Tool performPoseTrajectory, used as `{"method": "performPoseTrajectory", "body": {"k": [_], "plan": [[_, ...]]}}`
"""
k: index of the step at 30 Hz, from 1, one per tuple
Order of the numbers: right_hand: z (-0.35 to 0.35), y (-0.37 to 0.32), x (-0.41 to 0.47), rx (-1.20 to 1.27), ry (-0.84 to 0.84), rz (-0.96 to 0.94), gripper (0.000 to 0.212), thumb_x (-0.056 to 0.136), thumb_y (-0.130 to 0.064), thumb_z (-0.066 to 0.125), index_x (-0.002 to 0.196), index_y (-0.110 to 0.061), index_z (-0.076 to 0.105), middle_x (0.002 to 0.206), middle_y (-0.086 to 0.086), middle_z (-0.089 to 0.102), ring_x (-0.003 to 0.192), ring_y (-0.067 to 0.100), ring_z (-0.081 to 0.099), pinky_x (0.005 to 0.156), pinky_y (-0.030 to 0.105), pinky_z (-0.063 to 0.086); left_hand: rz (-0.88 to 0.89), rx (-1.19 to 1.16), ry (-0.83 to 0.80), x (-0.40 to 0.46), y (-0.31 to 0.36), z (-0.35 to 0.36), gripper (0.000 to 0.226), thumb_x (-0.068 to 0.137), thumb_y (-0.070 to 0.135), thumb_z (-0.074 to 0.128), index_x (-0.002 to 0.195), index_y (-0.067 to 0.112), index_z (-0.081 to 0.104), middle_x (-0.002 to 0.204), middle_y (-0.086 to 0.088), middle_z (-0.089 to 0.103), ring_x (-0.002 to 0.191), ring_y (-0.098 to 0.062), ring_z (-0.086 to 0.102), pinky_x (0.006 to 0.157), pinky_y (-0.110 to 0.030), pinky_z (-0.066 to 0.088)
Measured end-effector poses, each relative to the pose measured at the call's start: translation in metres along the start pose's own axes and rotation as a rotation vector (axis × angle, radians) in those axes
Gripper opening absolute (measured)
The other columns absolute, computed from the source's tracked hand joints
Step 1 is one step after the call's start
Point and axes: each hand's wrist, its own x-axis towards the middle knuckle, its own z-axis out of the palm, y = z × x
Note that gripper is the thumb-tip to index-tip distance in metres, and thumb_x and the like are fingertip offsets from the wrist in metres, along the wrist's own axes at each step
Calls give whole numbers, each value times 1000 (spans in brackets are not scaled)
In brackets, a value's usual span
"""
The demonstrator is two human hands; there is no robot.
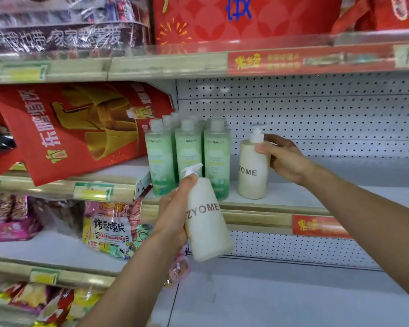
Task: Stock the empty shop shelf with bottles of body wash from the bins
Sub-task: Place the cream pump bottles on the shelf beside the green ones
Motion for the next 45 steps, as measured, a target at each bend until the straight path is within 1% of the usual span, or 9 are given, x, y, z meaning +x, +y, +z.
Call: {"method": "performPoseTrajectory", "body": {"k": [2,4,8,12,21,35,39,42,45], "plan": [[-1,-3,-7,-12,-57,2,40,76,-13,72,114,-11,61,102,4,69,99,22,64,81,31,52,6,3,-2,-1,-2,4,33,84,40,70,98,11,64,85,-17,69,73,-30,67,70,-53,58],[2,0,-16,-96,-43,3,54,74,-26,77,123,-14,56,108,1,68,102,20,64,86,35,52,17,12,-8,-2,-3,7,31,84,40,69,96,11,65,83,-16,69,71,-28,67,66,-49,59],[19,23,-38,-494,197,-40,82,60,-41,87,124,-17,41,111,-3,57,101,12,58,84,34,49,32,21,-23,-5,-3,13,29,85,39,68,95,12,66,83,-14,69,69,-28,67,66,-46,59],[19,32,-40,-570,264,-44,72,65,-28,87,120,-12,45,111,-1,58,101,17,59,87,34,50,39,35,-31,-5,0,15,28,85,38,70,95,12,67,82,-12,70,67,-27,66,68,-47,59],[6,41,9,-578,153,-6,61,75,-19,80,126,-11,48,121,5,61,112,23,59,99,42,47,34,29,-23,-2,-3,21,40,84,37,71,105,3,67,84,-15,68,69,-27,65,73,-50,58],[6,40,51,-705,86,40,49,82,-22,75,119,-8,47,117,7,58,109,24,55,92,35,46,37,5,4,0,-6,26,40,84,33,70,107,0,67,83,-16,69,70,-28,64,73,-49,57],[7,35,39,-724,0,108,51,89,-22,66,131,-12,39,128,7,54,124,27,49,100,38,41,47,38,-3,-5,-4,22,37,83,34,71,104,3,69,85,-16,70,71,-27,65,73,-48,58],[17,22,12,-699,55,41,61,95,-24,58,143,-9,26,143,12,38,133,29,38,100,37,36,78,82,-23,-6,0,16,39,81,36,75,107,7,69,91,-17,72,78,-29,67,83,-57,55],[33,4,-28,-657,174,-123,43,95,-31,56,133,-12,46,126,7,54,117,25,53,98,36,44,103,150,-56,-7,5,15,58,69,45,82,115,14,66,96,-12,75,84,-28,72,83,-56,57]]}}
